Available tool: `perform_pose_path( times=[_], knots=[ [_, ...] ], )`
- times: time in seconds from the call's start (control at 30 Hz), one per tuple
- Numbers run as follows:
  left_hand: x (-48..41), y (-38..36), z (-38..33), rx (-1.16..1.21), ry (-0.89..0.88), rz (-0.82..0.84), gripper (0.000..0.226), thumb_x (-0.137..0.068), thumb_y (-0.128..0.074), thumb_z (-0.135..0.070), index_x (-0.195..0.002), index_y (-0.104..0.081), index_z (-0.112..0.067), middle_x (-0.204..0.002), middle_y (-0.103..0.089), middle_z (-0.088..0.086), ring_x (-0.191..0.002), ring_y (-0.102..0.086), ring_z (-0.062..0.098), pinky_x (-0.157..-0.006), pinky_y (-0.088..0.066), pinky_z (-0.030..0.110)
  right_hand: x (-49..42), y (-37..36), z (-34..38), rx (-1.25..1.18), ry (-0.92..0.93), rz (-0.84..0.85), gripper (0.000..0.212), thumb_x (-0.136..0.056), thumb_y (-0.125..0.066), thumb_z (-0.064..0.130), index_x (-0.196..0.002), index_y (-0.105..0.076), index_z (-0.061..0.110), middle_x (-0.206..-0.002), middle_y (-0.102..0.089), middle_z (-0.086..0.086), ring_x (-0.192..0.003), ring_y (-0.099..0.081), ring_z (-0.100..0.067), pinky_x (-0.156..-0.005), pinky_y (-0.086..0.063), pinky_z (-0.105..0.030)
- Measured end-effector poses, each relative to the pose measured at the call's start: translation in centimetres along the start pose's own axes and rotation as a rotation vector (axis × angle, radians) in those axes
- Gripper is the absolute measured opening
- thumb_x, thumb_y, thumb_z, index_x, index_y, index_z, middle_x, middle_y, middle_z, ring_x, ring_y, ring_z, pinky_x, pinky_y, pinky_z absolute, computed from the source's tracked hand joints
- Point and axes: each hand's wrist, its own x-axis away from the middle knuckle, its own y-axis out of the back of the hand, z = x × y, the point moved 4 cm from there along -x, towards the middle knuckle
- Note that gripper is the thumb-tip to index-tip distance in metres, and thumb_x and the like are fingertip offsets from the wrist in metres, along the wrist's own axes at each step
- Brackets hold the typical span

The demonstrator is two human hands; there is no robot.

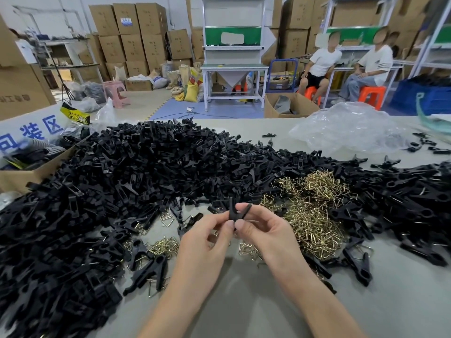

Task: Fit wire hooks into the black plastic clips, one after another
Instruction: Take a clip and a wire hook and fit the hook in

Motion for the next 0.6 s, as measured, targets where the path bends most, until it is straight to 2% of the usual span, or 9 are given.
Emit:
perform_pose_path(
  times=[0.13, 0.23, 0.33, 0.37, 0.47, 0.53, 0.6],
  knots=[
    [0.1, -0.7, -0.2, 0.004, -0.065, 0.083, 0.036, -0.097, -0.062, -0.022, -0.118, -0.062, -0.052, -0.098, -0.059, -0.013, -0.092, -0.064, 0.009, -0.077, -0.050, 0.016, -0.1, 0.2, 0.1, -0.025, -0.001, -0.064, 0.045, -0.088, -0.070, -0.003, -0.125, -0.066, 0.021, -0.109, -0.073, -0.013, -0.104, -0.071, -0.023, -0.083, -0.057, -0.025],
    [0.0, -0.6, -0.1, -0.047, -0.097, 0.056, 0.040, -0.097, -0.063, -0.020, -0.119, -0.058, -0.054, -0.099, -0.062, -0.016, -0.092, -0.065, 0.007, -0.081, -0.052, 0.020, 0.0, -0.2, 0.4, 0.022, 0.017, 0.027, 0.031, -0.092, -0.067, 0.005, -0.119, -0.070, 0.020, -0.108, -0.076, -0.007, -0.104, -0.072, -0.019, -0.084, -0.056, -0.022],
    [0.0, -0.4, 0.0, -0.048, -0.086, 0.032, 0.046, -0.098, -0.062, -0.018, -0.119, -0.055, -0.058, -0.102, -0.069, -0.026, -0.094, -0.066, -0.003, -0.082, -0.050, 0.014, 0.4, -0.8, 0.7, 0.104, 0.044, 0.099, 0.018, -0.095, -0.065, 0.020, -0.107, -0.076, 0.025, -0.105, -0.078, 0.001, -0.101, -0.073, -0.012, -0.078, -0.055, -0.015],
    [-0.1, -0.2, 0.1, -0.071, -0.078, 0.034, 0.046, -0.098, -0.061, -0.020, -0.121, -0.053, -0.059, -0.101, -0.069, -0.028, -0.093, -0.066, -0.005, -0.080, -0.049, 0.011, 0.4, -0.8, 0.7, 0.109, 0.062, 0.087, 0.017, -0.094, -0.065, 0.023, -0.104, -0.077, 0.029, -0.104, -0.078, 0.000, -0.100, -0.073, -0.013, -0.080, -0.056, -0.017],
    [-0.4, 0.8, 0.5, -0.278, -0.140, 0.018, 0.038, -0.097, -0.060, -0.029, -0.125, -0.049, -0.051, -0.095, -0.067, -0.028, -0.088, -0.063, -0.004, -0.075, -0.046, 0.013, 0.2, -0.1, 0.8, 0.118, 0.114, -0.022, 0.018, -0.088, -0.065, 0.036, -0.102, -0.077, 0.038, -0.103, -0.078, -0.001, -0.098, -0.074, -0.017, -0.087, -0.058, -0.025],
    [-0.5, 1.1, 1.0, -0.572, -0.206, 0.085, 0.029, -0.096, -0.057, -0.043, -0.124, -0.054, -0.041, -0.102, -0.060, -0.026, -0.097, -0.054, -0.002, -0.087, -0.044, 0.020, 0.1, 0.6, 0.8, 0.116, 0.145, -0.083, 0.020, -0.090, -0.061, 0.037, -0.105, -0.074, 0.037, -0.102, -0.077, 0.002, -0.094, -0.074, -0.016, -0.085, -0.058, -0.023],
    [-0.3, 0.7, 1.8, -0.822, -0.206, 0.213, 0.038, -0.094, -0.046, -0.059, -0.125, -0.056, -0.041, -0.114, -0.051, -0.024, -0.111, -0.043, 0.004, -0.098, -0.035, 0.024, 0.0, 0.9, 0.7, 0.157, 0.158, -0.104, 0.019, -0.091, -0.059, 0.039, -0.100, -0.073, 0.047, -0.102, -0.076, 0.007, -0.092, -0.073, -0.013, -0.084, -0.057, -0.021]
  ],
)
